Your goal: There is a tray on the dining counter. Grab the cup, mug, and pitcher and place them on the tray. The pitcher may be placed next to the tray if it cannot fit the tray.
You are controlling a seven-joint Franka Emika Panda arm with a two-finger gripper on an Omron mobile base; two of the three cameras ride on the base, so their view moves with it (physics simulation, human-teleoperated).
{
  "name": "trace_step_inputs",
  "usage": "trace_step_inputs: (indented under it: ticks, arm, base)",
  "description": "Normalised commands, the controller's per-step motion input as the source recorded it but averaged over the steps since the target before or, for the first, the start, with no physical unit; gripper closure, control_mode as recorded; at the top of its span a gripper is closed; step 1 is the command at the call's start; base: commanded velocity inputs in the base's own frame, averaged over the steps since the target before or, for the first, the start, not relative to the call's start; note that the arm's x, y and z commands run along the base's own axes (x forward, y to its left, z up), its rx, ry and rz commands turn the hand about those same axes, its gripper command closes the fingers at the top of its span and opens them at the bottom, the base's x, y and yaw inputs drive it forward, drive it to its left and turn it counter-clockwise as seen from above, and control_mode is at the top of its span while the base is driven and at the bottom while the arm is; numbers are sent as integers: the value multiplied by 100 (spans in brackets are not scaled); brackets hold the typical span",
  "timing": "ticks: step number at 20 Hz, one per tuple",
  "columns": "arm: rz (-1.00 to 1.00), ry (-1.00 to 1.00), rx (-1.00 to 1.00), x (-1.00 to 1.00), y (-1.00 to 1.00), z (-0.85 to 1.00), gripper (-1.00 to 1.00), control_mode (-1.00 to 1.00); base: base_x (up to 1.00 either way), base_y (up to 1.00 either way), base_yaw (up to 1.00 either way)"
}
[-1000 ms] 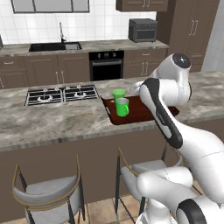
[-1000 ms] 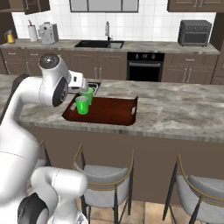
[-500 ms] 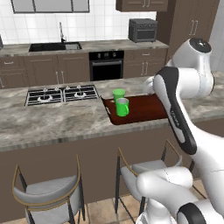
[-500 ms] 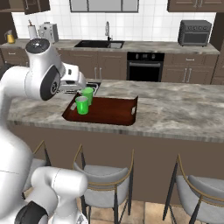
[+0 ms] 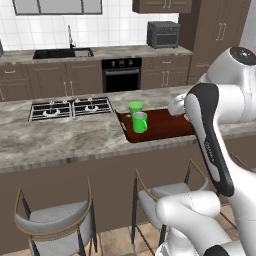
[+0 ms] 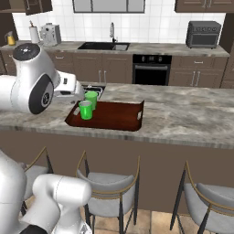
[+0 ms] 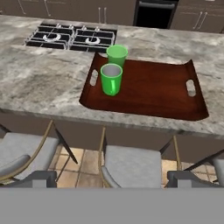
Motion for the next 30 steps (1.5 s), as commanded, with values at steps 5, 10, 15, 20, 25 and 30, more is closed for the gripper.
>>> trace_step_inputs:
  ticks: [5, 10, 15, 20, 25, 30]
  arm:
    - [-13, 7, 0, -49, 7, 0, -100, -100]
    - [-7, 14, 2, -46, 1, 0, -100, -100]
    - [-1, 8, 0, -27, 0, -1, -100, -100]
    - [0, 0, 0, -7, 0, -21, -100, -100]
    - [0, 0, 0, -3, 0, -11, -100, -100]
    - [0, 0, 0, 0, 0, 0, -100, 100]
  base:
    - [0, 0, 0]
    - [0, 0, 0]
    - [0, 0, 0]
    - [0, 0, 0]
    - [0, 0, 0]
    - [-79, 9, 0]
